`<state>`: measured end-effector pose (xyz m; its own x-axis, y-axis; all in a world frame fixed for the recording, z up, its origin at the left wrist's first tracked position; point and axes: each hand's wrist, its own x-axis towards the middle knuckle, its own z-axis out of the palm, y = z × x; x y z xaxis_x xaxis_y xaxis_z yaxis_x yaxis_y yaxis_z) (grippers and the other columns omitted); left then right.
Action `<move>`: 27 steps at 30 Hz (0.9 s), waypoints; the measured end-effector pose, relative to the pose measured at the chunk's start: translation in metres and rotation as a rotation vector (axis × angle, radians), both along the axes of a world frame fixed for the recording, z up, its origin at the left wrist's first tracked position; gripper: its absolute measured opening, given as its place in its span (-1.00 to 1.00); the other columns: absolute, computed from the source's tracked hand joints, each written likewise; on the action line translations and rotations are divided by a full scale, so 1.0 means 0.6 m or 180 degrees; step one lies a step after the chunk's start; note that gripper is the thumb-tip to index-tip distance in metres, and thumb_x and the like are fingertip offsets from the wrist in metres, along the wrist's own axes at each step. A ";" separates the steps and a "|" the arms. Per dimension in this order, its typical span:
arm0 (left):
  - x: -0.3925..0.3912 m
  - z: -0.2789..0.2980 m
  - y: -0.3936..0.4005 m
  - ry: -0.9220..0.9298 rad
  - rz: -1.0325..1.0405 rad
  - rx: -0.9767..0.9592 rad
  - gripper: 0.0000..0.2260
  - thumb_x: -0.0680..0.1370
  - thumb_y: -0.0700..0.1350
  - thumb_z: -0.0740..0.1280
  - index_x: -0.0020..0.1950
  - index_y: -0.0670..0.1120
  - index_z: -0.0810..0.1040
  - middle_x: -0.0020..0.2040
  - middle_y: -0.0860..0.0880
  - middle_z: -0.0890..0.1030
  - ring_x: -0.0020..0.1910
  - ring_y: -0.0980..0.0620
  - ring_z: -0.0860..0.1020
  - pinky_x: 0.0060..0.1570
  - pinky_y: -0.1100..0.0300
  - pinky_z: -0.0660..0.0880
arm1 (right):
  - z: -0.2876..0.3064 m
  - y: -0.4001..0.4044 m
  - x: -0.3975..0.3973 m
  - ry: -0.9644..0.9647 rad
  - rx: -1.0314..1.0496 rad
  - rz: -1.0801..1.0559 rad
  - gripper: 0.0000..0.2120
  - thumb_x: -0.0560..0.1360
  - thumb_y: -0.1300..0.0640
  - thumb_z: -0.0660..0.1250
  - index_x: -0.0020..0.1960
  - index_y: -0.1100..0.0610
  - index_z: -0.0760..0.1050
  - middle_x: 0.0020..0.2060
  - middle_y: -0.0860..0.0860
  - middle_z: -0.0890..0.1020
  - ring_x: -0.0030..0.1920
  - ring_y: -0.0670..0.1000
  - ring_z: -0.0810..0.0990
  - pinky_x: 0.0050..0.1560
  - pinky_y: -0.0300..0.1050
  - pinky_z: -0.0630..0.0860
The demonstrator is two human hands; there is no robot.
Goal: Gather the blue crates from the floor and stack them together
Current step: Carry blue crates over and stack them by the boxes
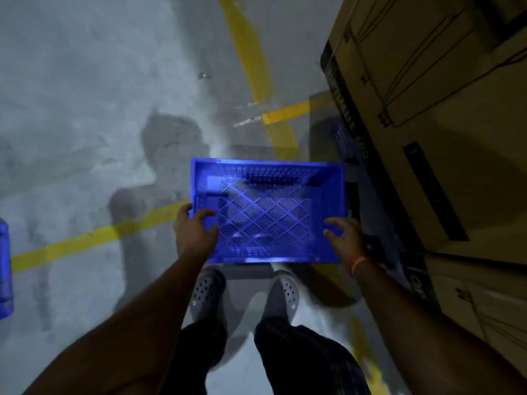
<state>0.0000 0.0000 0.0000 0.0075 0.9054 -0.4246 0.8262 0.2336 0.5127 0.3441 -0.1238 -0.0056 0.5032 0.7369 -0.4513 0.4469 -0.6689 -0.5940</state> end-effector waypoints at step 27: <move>-0.095 0.088 0.044 0.0359 -0.0267 -0.0304 -0.76 0.50 -0.10 0.46 0.15 0.11 0.69 -0.36 -0.14 0.56 -0.34 -0.12 0.56 -0.28 0.06 0.43 | 0.030 -0.041 0.074 0.0630 -0.0351 -0.0045 -0.74 0.46 0.55 0.29 0.07 0.36 0.60 -0.18 0.09 0.63 -0.35 -0.41 0.53 -0.19 -0.53 0.43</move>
